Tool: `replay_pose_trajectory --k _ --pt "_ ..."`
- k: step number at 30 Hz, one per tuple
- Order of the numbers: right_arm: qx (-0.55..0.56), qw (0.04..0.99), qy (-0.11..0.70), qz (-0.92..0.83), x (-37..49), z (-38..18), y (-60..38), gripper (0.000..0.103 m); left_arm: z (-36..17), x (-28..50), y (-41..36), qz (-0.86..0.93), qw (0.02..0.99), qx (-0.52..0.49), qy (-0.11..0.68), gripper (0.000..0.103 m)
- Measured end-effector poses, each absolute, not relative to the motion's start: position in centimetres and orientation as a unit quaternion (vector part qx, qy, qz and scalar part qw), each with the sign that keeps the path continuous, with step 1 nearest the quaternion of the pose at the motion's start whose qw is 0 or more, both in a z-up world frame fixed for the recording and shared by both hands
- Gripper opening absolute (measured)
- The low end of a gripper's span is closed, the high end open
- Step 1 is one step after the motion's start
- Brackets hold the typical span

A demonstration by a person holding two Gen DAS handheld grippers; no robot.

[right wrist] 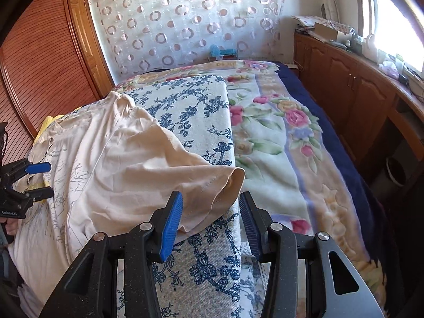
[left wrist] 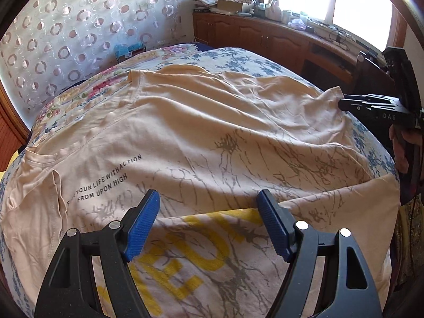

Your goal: Fold small clothes

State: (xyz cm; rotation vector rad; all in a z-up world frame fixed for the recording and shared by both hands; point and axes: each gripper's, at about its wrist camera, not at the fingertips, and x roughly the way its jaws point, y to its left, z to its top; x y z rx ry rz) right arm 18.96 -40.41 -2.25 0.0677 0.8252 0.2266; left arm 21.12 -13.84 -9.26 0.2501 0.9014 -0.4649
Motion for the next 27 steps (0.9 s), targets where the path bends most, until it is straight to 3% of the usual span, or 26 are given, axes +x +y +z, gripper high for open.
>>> replay_pose_trajectory --k 18,19,22,23,27 --pt "0.020 0.906 0.415 0.088 21.8 -3.0 -40.4 0.046 -10.2 21.5 -14.0 -0.221 0.873 0.113 0.421 0.078" --pt "0.017 0.906 0.412 0.090 21.8 -2.9 -40.3 0.043 -10.2 21.5 -14.0 -0.221 0.873 0.113 0.421 0.078" --pt "-0.003 0.909 0.404 0.098 21.6 -2.6 -39.6 0.020 -10.2 21.5 -14.0 -0.221 0.873 0.114 0.421 0.078" --pt "-0.006 0.911 0.400 0.098 21.4 -2.4 -39.4 0.007 -10.3 21.5 -14.0 -0.220 0.873 0.114 0.421 0.078" --pt "-0.012 0.913 0.382 0.142 20.8 -0.7 -38.1 0.002 -10.3 21.5 -14.0 -0.221 0.873 0.113 0.421 0.078"
